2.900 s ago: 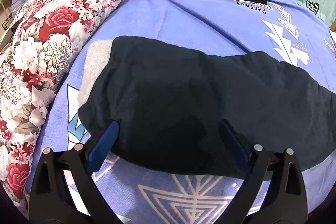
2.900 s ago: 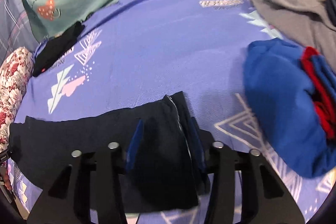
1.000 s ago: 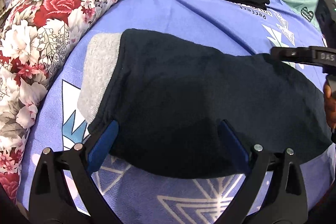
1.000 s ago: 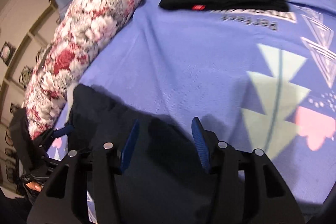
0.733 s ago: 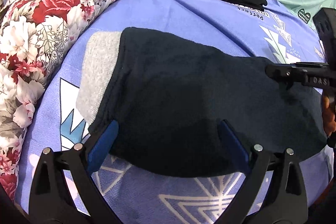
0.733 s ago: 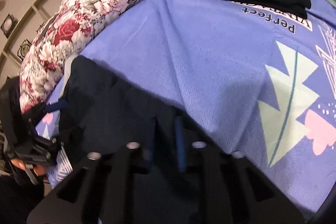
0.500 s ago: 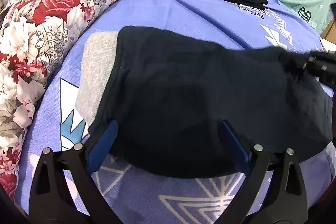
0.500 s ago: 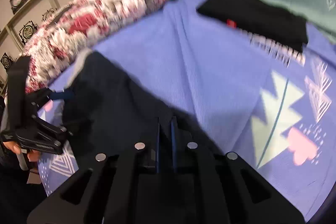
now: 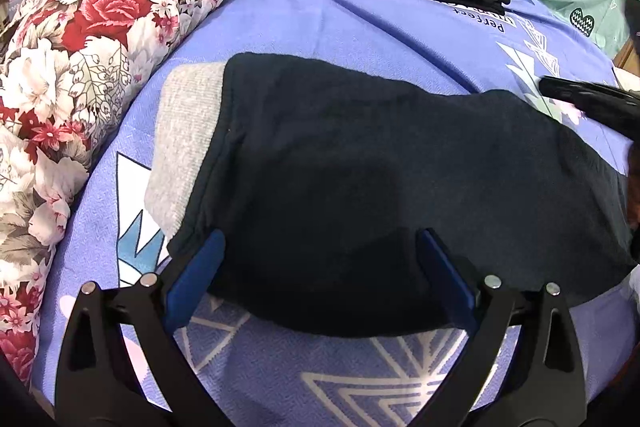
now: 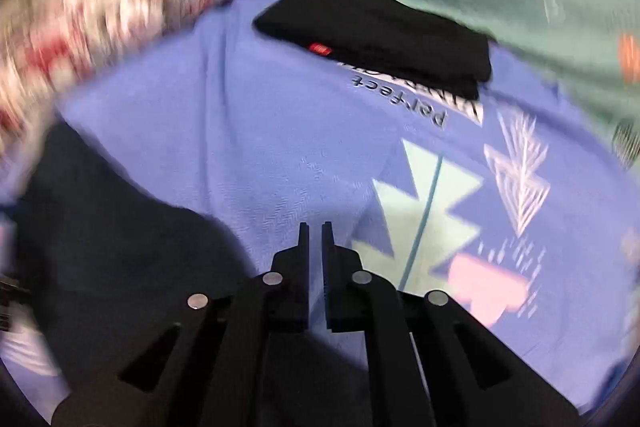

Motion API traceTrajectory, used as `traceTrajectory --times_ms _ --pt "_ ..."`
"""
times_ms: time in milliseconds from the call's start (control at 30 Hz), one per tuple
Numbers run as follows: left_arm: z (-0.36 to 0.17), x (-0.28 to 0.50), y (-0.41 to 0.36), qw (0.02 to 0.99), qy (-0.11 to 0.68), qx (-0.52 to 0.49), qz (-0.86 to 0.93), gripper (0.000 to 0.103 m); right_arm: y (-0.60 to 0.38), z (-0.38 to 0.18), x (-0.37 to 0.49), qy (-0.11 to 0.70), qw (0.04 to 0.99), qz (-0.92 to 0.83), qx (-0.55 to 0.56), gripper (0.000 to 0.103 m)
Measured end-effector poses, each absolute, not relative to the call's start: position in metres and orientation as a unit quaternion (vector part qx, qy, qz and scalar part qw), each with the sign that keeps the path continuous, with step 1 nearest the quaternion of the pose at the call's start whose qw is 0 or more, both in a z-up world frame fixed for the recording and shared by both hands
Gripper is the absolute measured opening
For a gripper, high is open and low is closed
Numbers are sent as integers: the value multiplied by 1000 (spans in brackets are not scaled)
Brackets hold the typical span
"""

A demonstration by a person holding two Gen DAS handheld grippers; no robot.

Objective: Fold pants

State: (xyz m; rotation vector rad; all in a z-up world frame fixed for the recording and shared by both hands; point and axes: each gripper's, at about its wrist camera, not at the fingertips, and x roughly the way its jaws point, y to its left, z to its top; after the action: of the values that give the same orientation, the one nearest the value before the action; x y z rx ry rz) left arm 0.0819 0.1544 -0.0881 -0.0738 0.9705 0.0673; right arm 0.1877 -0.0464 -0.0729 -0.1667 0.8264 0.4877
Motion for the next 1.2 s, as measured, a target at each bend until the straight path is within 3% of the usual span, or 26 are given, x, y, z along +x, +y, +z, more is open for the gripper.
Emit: traceTrajectory --times_ms 167,200,300,333,367,433,500,567,633,733,867,1000,1200 --pt "-90 87 153 881 470 -34 43 100 -65 -101 171 487 824 281 -66 7" --pt "-90 88 151 880 471 -31 45 100 -72 -105 173 487 827 273 -63 1" --pt "-90 88 149 879 473 -25 49 100 -113 -103 184 484 843 236 10 0" --pt "-88 88 150 878 475 -25 50 100 -122 -97 182 471 859 200 12 2" --pt "-85 88 150 877 476 -25 54 100 -129 -90 176 454 877 155 0 14" --pt "-76 85 151 883 465 -24 60 100 -140 -84 166 458 862 214 36 14" --pt "-67 83 150 891 449 -14 71 100 -148 -93 156 483 840 243 52 31" --pt "-68 85 151 887 454 -15 78 100 -163 -104 150 491 852 184 7 31" --pt "-72 89 154 881 465 -24 86 100 -183 -104 146 479 863 162 9 24" --pt "-68 89 151 883 461 -27 87 100 -219 -92 131 444 895 43 16 34" --pt "-61 89 139 891 449 -22 68 100 -250 -94 108 463 868 140 109 41" --pt "-64 99 127 887 456 -18 64 100 -287 -103 100 458 887 1 53 41" --pt "-65 102 110 886 461 -19 45 100 -353 -90 58 415 891 10 184 46"
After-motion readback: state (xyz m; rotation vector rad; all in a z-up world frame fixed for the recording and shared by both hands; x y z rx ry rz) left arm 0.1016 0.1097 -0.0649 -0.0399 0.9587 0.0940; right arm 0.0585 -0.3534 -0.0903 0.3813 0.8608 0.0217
